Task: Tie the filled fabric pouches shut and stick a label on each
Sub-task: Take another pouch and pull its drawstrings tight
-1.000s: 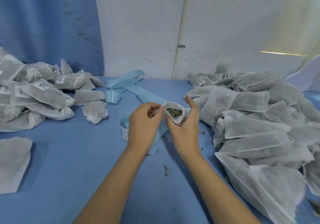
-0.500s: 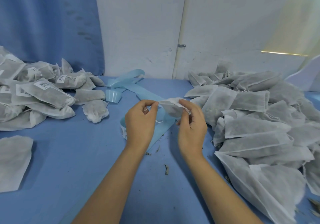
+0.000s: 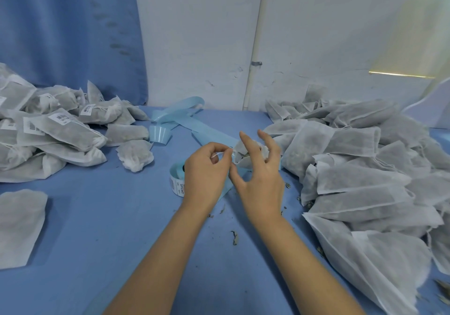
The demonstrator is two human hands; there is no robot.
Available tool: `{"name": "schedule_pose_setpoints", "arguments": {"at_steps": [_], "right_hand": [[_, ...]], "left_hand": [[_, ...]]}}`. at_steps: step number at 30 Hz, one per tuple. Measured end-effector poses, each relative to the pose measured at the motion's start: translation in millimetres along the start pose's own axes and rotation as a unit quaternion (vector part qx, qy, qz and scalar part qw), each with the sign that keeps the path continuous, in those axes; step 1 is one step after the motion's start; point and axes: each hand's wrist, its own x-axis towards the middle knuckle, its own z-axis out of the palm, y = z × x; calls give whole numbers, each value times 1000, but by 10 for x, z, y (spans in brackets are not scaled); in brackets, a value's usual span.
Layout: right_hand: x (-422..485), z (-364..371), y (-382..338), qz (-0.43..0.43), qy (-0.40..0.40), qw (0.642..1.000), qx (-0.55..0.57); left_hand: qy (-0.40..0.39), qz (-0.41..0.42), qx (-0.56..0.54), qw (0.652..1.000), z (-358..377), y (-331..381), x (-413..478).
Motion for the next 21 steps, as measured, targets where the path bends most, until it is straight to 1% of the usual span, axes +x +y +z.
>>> {"name": "schedule_pose_setpoints", "arguments": {"at_steps": [4,9,14,18,21], "right_hand": [[-12,1,-18,-52,-4,998,-47],[3,14,-17,-27,22,999,-38],[8,16,14,-13,19,999,-41],[31,-9,4,-21,18,999,-47],[43,-22,26,-12,-10,997,-72]], "left_hand": [[-23,6,5,1000,4,-16,-6],[-35,19,8,999,-16,-11,-14],[-51,20,7,998,-32,-17,0],[-30,44,43,998,-54,-21,4],[4,48,114,992,-59,-70,33]]}}
